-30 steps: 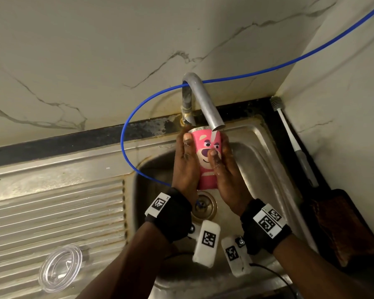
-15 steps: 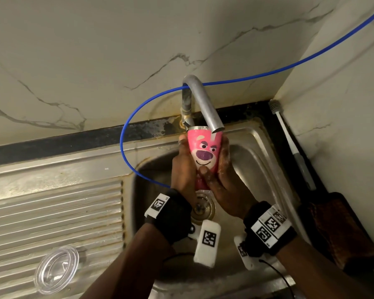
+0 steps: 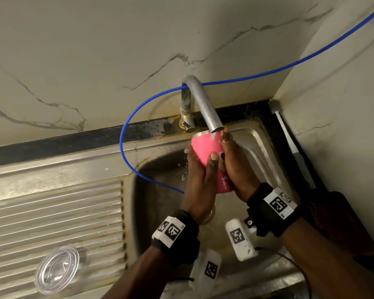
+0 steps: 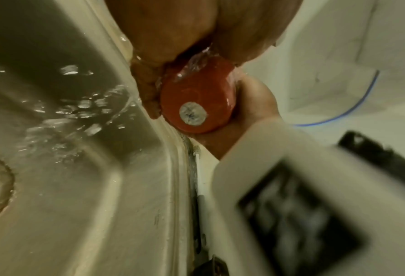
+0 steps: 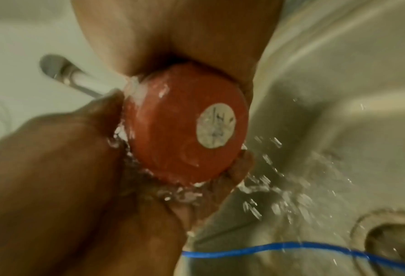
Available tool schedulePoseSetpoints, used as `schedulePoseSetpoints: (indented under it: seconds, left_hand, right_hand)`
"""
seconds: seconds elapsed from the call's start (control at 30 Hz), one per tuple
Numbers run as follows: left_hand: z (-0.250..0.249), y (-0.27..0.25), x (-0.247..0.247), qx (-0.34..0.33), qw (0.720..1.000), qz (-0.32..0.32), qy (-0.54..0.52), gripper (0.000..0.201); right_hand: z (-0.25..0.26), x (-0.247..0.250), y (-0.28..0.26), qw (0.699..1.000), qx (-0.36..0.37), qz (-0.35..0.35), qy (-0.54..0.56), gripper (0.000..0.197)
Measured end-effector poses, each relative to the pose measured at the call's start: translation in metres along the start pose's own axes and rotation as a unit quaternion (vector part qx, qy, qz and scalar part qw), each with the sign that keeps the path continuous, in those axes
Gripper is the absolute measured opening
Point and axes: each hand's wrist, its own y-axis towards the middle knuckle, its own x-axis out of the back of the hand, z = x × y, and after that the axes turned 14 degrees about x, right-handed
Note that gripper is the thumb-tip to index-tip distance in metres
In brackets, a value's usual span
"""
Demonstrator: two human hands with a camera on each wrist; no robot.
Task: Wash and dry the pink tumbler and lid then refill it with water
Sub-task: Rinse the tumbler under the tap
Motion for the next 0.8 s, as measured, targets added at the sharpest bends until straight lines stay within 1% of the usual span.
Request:
schedulePoseSetpoints:
  seconds: [0.03, 0.07, 0.13, 0.2, 0.23, 0.3, 0.33, 0.4, 0.43, 0.5, 0.53, 0.63, 0.67, 0.73, 0.77, 0.8]
  left_hand:
    - [-0.002, 0.002, 0.002, 0.020, 1.000, 0.001, -0.018, 0.052]
    - [-0.004, 0.006, 0.003, 0.038, 0.999, -0.008, -0.025, 0.058]
    - [-0.012, 0.015, 0.007, 0.063, 0.997, -0.035, -0.024, 0.075]
    - [-0.019, 0.026, 0.012, 0.098, 0.994, -0.046, -0.011, 0.086]
    - [-0.022, 0.030, 0.015, 0.120, 0.991, -0.045, -0.022, 0.089]
    - [-0.027, 0.035, 0.020, 0.187, 0.977, -0.027, -0.097, 0.096]
    - [-0.028, 0.037, 0.022, 0.219, 0.966, -0.022, -0.136, 0.097]
    - [-0.030, 0.039, 0.024, 0.254, 0.950, -0.015, -0.182, 0.087]
    - [-0.029, 0.040, 0.024, 0.251, 0.949, -0.021, -0.187, 0.081]
    - [-0.027, 0.038, 0.019, 0.226, 0.958, -0.055, -0.169, 0.074]
    - [-0.025, 0.035, 0.017, 0.206, 0.965, -0.070, -0.147, 0.072]
    - [-0.016, 0.024, 0.010, 0.142, 0.982, -0.085, -0.089, 0.067]
    - [-0.012, 0.022, 0.010, 0.129, 0.985, -0.079, -0.087, 0.069]
    - [-0.006, 0.020, 0.009, 0.112, 0.989, -0.045, -0.082, 0.078]
    - [-0.005, 0.020, 0.010, 0.109, 0.991, -0.037, -0.074, 0.079]
    - [-0.006, 0.020, 0.010, 0.104, 0.992, -0.034, -0.067, 0.075]
  right_hand:
    - [0.000, -0.001, -0.001, 0.999, 0.023, 0.005, -0.024, 0.045]
    - [-0.001, -0.002, -0.003, 0.998, 0.048, 0.011, -0.049, 0.042]
    - [-0.005, -0.004, -0.007, 0.992, 0.098, 0.022, -0.082, 0.051]
    - [-0.014, -0.003, -0.010, 0.986, 0.132, 0.047, -0.086, 0.061]
    - [-0.017, -0.002, -0.012, 0.985, 0.140, 0.063, -0.083, 0.066]
    - [-0.020, 0.002, -0.014, 0.981, 0.141, 0.099, -0.086, 0.075]
    - [-0.021, 0.004, -0.015, 0.980, 0.137, 0.118, -0.086, 0.080]
    - [-0.023, 0.005, -0.015, 0.978, 0.127, 0.142, -0.079, 0.090]
    - [-0.025, 0.003, -0.015, 0.979, 0.128, 0.140, -0.072, 0.094]
    - [-0.028, 0.000, -0.013, 0.984, 0.125, 0.118, -0.041, 0.098]
    - [-0.027, -0.002, -0.011, 0.989, 0.112, 0.100, -0.012, 0.094]
    - [-0.019, -0.005, -0.005, 0.995, 0.060, 0.047, 0.058, 0.062]
    - [-0.017, -0.004, -0.003, 0.997, 0.049, 0.035, 0.054, 0.056]
    - [-0.014, -0.003, 0.000, 0.998, 0.046, 0.018, 0.028, 0.052]
    - [-0.014, -0.003, 0.001, 0.999, 0.050, 0.002, 0.015, 0.046]
    - [-0.015, -0.002, 0.001, 0.998, 0.058, -0.018, 0.002, 0.040]
